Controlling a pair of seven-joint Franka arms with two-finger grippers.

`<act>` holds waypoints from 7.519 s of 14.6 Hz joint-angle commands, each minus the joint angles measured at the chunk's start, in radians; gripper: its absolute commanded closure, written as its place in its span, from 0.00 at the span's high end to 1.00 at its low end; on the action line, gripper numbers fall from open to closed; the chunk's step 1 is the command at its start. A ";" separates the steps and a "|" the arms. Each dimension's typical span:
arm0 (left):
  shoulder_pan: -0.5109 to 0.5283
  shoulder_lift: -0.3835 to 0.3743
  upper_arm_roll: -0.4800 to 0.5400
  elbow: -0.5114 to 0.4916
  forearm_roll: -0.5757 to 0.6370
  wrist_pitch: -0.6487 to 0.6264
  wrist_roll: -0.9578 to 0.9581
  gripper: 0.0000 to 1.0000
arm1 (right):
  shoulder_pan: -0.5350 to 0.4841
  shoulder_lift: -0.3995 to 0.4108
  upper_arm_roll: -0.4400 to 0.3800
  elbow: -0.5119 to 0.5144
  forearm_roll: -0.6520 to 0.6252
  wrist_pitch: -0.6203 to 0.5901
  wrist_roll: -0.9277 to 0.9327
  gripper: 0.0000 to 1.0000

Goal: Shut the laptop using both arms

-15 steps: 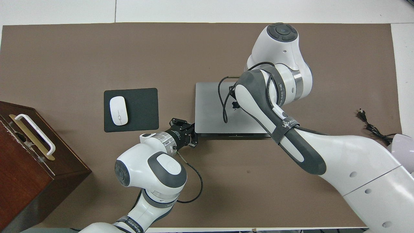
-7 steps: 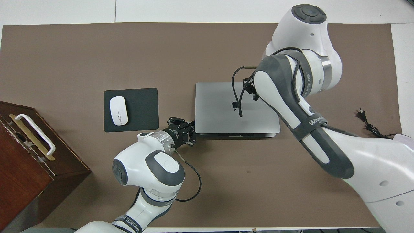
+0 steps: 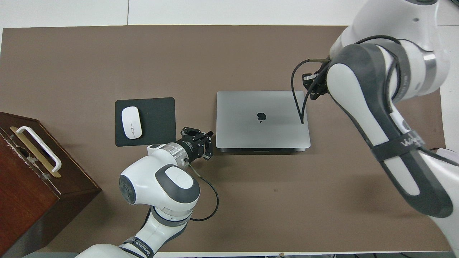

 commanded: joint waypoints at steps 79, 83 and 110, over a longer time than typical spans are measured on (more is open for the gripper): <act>0.633 -0.310 -0.021 0.449 1.677 -1.396 0.996 1.00 | -0.185 -0.434 -0.106 -0.180 -0.097 -0.113 -0.369 1.00; 0.645 -0.299 -0.019 0.459 1.676 -1.339 0.998 1.00 | -0.185 -0.436 -0.105 -0.184 -0.096 -0.129 -0.367 1.00; 0.664 -0.270 -0.022 0.573 1.686 -1.457 1.104 1.00 | -0.185 -0.437 -0.097 -0.187 -0.093 -0.126 -0.349 1.00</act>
